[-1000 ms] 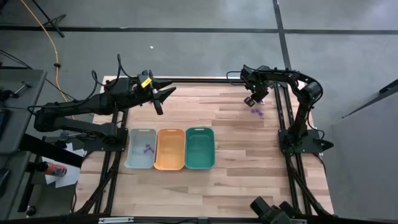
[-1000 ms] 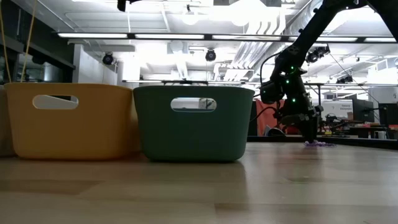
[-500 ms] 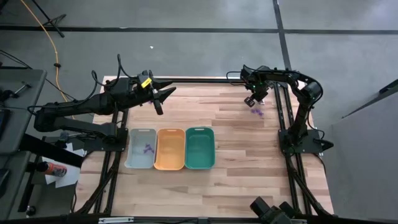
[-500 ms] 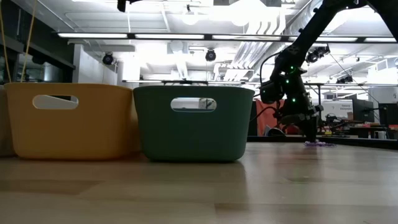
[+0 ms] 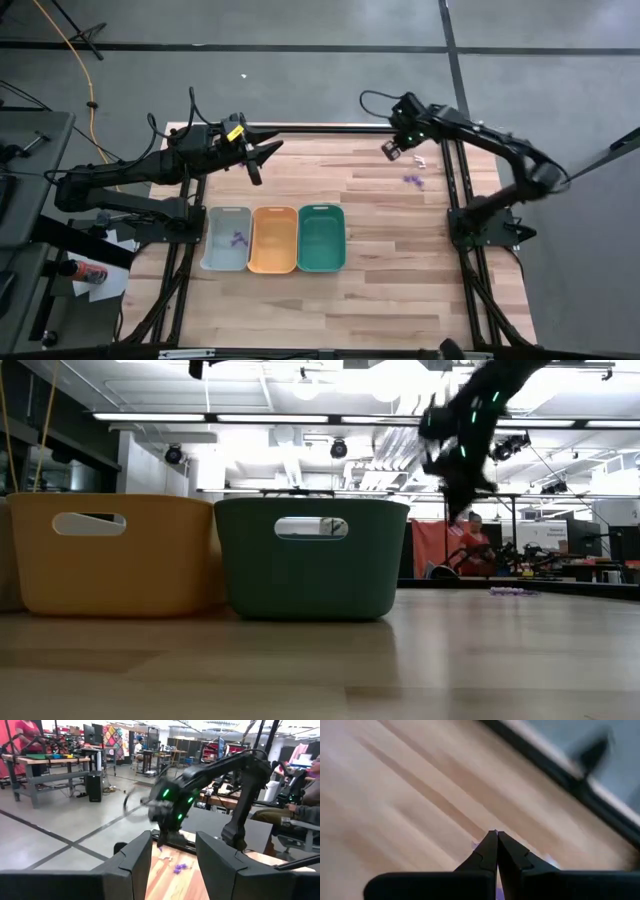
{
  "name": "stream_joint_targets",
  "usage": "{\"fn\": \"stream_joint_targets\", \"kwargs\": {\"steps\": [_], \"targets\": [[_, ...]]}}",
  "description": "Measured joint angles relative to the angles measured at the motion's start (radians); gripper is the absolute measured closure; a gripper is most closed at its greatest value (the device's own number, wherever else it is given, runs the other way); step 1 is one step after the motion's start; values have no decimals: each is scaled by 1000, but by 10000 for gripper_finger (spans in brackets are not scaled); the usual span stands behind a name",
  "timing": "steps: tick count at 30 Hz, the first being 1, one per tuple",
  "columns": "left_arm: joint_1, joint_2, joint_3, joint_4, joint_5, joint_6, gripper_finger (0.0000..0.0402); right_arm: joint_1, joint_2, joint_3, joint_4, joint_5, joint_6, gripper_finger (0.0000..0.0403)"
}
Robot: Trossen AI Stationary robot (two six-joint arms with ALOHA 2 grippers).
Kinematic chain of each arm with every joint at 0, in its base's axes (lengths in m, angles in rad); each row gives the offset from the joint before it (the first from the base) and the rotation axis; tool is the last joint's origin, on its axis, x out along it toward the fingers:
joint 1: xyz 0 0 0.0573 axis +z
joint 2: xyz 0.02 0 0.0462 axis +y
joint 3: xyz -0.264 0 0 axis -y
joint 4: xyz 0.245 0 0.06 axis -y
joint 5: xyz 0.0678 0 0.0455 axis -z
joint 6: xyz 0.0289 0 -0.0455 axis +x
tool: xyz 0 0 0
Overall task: Sort Halloween decoration
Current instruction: Put the purple witch hat toy into the white bin
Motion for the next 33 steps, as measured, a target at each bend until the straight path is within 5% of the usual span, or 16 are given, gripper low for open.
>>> {"fn": "stream_joint_targets", "kwargs": {"steps": [10,19,33], "targets": [[-1,0,0,0,27,1,259,342,-169,0,538,-52,168,403],[0,0,0,8,221,9,259,591,-117,0,983,-53,-61,403],[0,0,0,8,222,4,259,628,-113,0,1021,-52,-101,403]]}}
